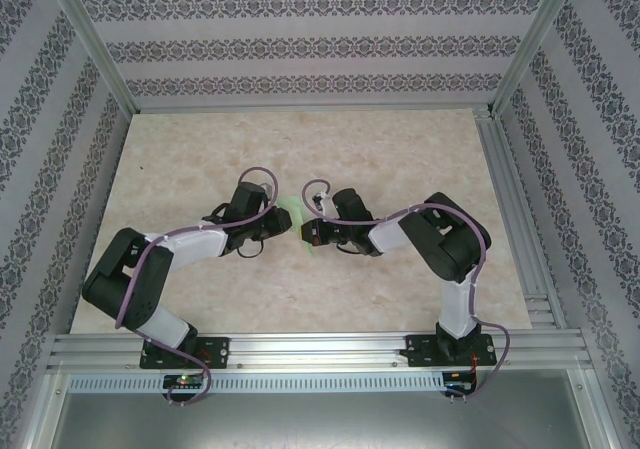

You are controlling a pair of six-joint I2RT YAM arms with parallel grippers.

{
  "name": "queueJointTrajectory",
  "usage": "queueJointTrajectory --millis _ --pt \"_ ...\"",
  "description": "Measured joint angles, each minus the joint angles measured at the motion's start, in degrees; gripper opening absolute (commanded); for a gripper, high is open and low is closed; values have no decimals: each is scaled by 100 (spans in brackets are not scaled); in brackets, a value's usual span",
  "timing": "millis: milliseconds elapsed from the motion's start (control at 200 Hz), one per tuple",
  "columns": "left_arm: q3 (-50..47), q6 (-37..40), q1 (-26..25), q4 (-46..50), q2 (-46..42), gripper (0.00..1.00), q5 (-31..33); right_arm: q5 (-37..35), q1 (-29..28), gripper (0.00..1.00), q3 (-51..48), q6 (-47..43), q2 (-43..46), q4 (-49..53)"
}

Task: Fold a paper plane with a square sheet of paper (pick it up from the middle)
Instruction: Fold the wing for the fifth time at the center of the table.

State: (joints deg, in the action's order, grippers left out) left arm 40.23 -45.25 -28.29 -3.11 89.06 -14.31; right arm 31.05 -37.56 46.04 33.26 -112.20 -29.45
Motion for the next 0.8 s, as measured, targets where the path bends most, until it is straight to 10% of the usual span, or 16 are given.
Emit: queueJointTrajectory --millis 799 --pt "391 114 -2 -380 732 21 -459 640 271 0 107 1001 -350 -396"
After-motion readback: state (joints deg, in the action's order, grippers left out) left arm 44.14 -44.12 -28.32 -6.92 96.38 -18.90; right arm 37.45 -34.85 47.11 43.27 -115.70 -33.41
